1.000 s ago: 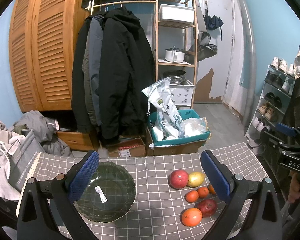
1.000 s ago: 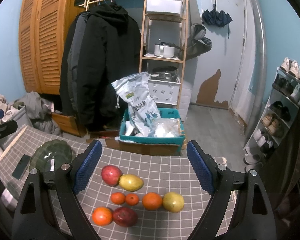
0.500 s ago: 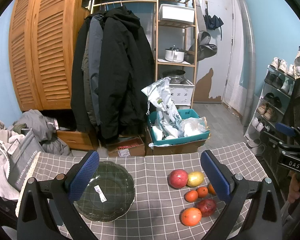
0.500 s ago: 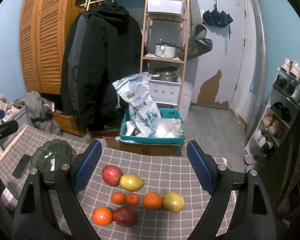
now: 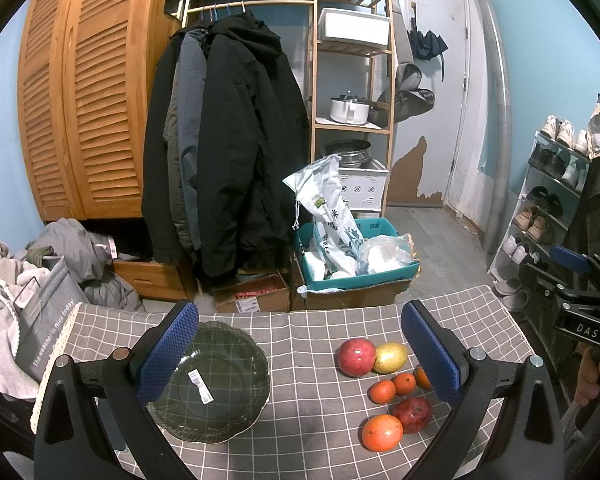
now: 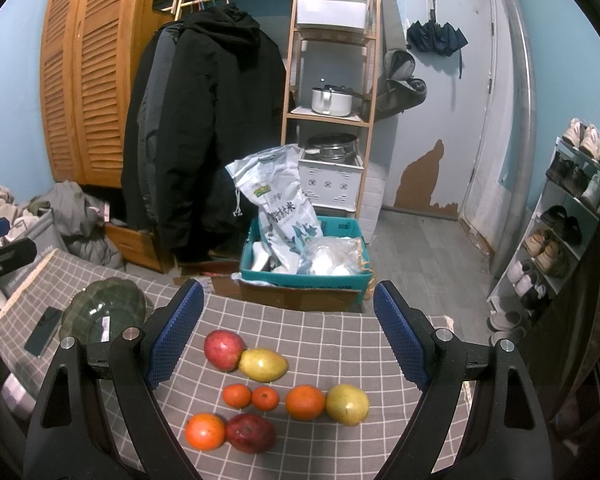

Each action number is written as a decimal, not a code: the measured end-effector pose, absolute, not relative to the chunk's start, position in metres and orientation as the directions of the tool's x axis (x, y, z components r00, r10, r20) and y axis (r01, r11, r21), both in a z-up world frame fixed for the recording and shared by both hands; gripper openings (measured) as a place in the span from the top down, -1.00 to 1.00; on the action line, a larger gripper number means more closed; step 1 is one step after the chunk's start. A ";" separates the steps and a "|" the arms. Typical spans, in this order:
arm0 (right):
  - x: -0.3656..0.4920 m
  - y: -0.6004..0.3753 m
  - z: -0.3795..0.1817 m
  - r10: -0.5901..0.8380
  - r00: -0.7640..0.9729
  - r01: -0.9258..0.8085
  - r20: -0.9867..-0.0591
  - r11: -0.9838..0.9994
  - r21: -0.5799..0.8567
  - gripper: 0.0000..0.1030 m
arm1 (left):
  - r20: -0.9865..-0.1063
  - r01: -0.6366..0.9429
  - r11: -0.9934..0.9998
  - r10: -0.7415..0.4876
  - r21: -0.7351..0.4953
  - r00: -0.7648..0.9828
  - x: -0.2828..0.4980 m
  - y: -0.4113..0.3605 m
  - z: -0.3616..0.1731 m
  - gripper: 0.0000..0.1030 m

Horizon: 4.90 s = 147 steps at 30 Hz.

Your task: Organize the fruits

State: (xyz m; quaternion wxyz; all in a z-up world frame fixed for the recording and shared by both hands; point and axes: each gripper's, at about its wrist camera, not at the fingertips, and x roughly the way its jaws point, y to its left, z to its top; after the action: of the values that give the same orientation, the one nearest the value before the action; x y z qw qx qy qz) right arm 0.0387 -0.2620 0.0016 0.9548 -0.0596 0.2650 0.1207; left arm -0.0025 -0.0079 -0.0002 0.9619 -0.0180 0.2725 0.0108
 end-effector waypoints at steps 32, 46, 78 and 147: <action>0.038 -0.261 0.002 0.197 0.831 -0.262 -0.520 0.964 -0.054 -0.66 | -0.532 -0.040 0.999 0.017 -0.033 0.846 -0.008 -0.014 -0.004 -0.99; 0.039 -0.262 0.005 0.194 0.831 -0.260 -0.522 0.964 -0.056 -0.66 | -0.538 -0.039 0.999 0.016 -0.032 0.843 -0.006 -0.013 -0.007 -0.99; 0.068 -0.279 -0.098 0.100 0.585 -0.214 -0.805 0.976 -0.034 -0.66 | -0.787 0.053 0.997 -0.079 -0.059 0.611 0.038 -0.054 -0.103 -0.99; 0.088 -0.218 -0.262 0.170 0.180 -0.279 -0.969 0.953 0.115 -0.66 | -0.952 0.055 0.990 -0.139 -0.129 0.272 0.068 -0.037 -0.265 -0.23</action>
State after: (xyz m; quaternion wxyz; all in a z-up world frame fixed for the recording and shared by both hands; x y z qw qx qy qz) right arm 0.0877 -0.2175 -0.2624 0.7668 -0.0440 0.6234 0.1463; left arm 0.0677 -0.0368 -0.2650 0.7968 -0.0350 0.6001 -0.0607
